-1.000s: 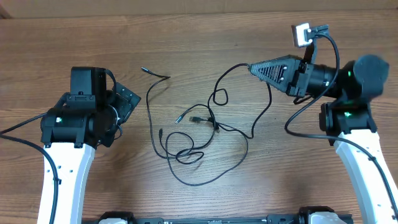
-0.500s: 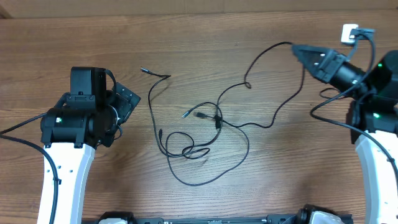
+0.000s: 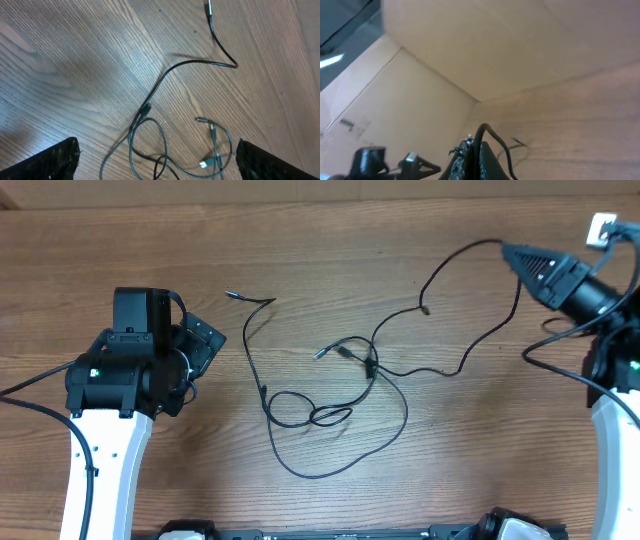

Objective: Untangle cables

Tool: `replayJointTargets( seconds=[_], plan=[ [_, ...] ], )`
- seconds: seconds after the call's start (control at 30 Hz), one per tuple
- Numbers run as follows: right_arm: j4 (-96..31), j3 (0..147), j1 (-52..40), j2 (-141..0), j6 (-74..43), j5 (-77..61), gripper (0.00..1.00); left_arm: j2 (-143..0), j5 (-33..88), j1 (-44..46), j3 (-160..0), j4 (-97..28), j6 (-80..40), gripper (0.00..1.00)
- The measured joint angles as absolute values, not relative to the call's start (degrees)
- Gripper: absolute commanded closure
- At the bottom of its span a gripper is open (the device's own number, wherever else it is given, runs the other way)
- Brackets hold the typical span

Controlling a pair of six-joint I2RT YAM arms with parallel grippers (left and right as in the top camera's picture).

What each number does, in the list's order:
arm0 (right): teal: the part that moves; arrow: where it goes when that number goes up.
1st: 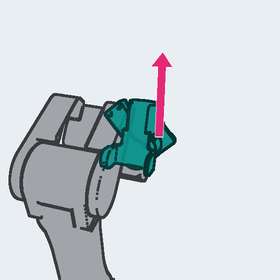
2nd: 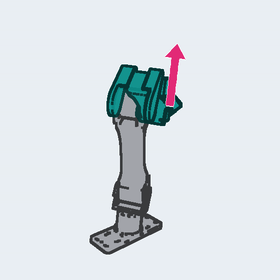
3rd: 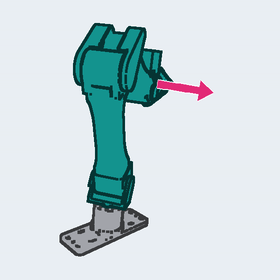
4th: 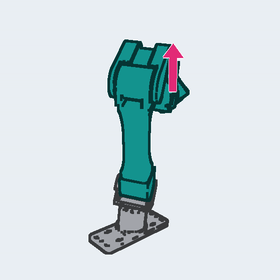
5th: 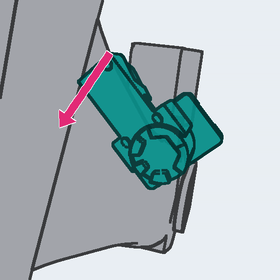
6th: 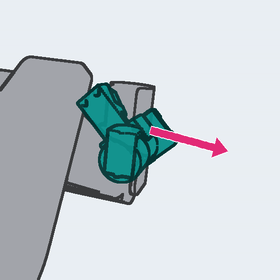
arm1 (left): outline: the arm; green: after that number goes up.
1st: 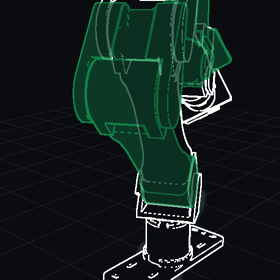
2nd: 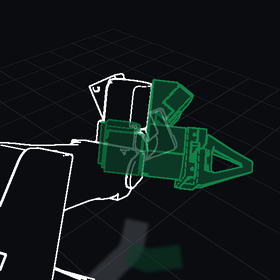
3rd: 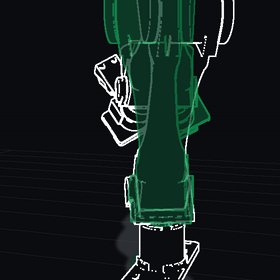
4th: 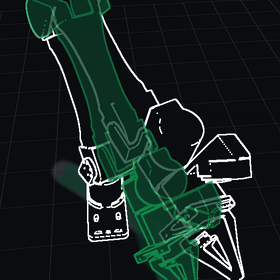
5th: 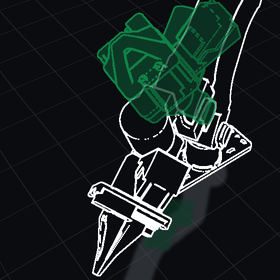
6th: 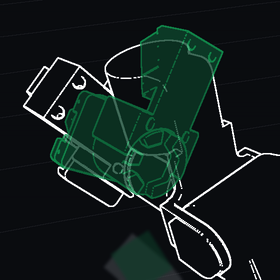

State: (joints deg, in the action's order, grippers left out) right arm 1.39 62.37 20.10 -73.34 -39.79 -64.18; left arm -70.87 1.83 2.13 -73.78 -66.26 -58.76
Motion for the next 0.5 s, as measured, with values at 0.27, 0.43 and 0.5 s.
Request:
replayJointTargets(
  seconds=[0.27, 0.43, 0.5],
  plan=[
    [2.4, 76.9, 20.1, -73.3, -40.8, -68.5, 0.96, -70.9, 1.8, 2.1, -73.8, -66.3, -58.8, 0.0],
    [4.6, 83.6, 19.9, -73.3, -42.9, -69.9, 0.96, -70.9, 1.8, 2.1, -73.8, -66.3, -58.8, 0.0],
    [5.7, 85.4, 19.4, -73.3, -43.9, -70.3, 0.96, -70.9, 1.8, 2.1, -73.8, -66.3, -58.8, 0.0]
  ],
)
